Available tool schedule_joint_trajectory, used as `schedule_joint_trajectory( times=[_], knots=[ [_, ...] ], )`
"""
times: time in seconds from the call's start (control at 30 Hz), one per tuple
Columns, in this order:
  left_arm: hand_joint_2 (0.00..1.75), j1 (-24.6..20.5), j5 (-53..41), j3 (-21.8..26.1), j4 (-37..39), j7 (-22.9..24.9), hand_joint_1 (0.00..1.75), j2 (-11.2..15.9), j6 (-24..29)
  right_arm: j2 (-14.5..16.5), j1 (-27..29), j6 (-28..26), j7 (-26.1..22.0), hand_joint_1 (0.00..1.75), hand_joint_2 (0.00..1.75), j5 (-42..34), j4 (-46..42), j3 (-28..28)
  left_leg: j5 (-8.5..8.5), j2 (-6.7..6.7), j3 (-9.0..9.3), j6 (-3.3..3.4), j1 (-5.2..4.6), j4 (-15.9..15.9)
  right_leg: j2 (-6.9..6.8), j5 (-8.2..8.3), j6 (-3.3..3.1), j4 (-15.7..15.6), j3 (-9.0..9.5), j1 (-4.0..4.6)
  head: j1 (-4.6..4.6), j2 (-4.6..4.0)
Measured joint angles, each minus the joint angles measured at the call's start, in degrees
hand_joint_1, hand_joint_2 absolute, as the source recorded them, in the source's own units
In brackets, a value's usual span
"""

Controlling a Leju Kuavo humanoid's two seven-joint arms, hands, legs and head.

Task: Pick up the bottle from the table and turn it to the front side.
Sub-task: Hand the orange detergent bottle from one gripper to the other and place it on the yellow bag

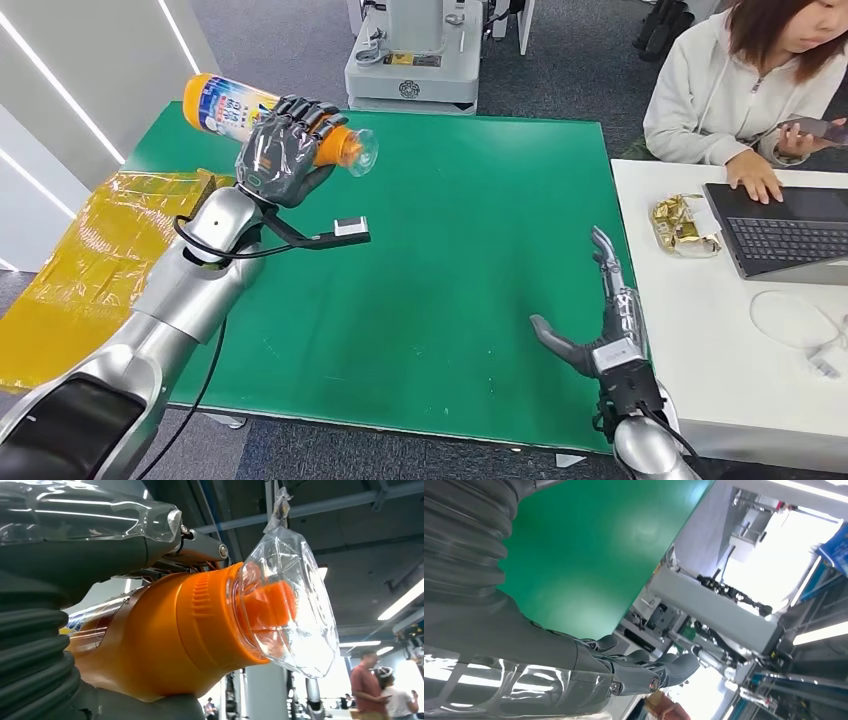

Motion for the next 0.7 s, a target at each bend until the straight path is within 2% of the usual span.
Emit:
schedule_joint_trajectory(
  times=[0.13, 0.27, 0.43, 0.6, 0.7],
  knots=[
    [1.75, -0.6, -2.4, -0.4, 0.0, 1.9, 1.75, 2.5, -1.2, -1.3, 3.5, -0.6, -0.2, 0.0, 1.75, -0.2, -4.6, -2.8, 0.0, -0.01, -0.01, 0.0, -0.01, 0.0, -0.02, -0.01, 0.0, 0.0, 0.02, -0.01, 0.03, 0.0],
    [1.75, 0.7, -4.9, -0.8, -0.1, 5.2, 1.75, 6.5, -3.1, -2.3, 7.6, -0.3, -1.2, 0.0, 1.75, -0.6, -8.4, -6.0, -0.04, 0.14, 0.02, -0.03, -0.01, 0.0, 0.13, 0.0, 0.0, 0.0, 0.03, -0.02, 0.03, 0.0],
    [1.75, 6.4, -7.4, -0.5, -1.6, 7.8, 1.75, 11.1, -2.8, -2.4, 10.8, 0.8, -1.9, 0.0, 1.75, 0.4, -11.2, -9.2, -0.06, 0.16, 0.03, -0.05, 0.01, 0.0, 0.19, -0.02, -0.01, 0.0, -0.03, 0.0, 0.01, 0.0],
    [1.75, 9.2, -8.3, 0.0, -3.1, 8.9, 1.75, 13.2, -3.9, -2.3, 11.6, 0.8, -1.5, 0.0, 1.75, 1.1, -12.5, -10.4, -0.07, 0.17, 0.01, -0.07, 0.01, 0.0, 0.18, -0.02, -0.01, 0.0, 0.03, 0.0, 0.04, 0.0],
    [1.75, 14.1, -8.6, 1.9, -5.7, 11.3, 1.75, 15.8, -5.7, -1.8, 13.0, 1.5, -0.3, 0.0, 1.75, 2.8, -14.0, -11.6, -0.17, 0.43, 0.14, -0.13, -0.01, -0.1, 0.47, -0.03, -0.02, 0.0, 0.04, -0.02, 0.02, 0.0]
  ],
)
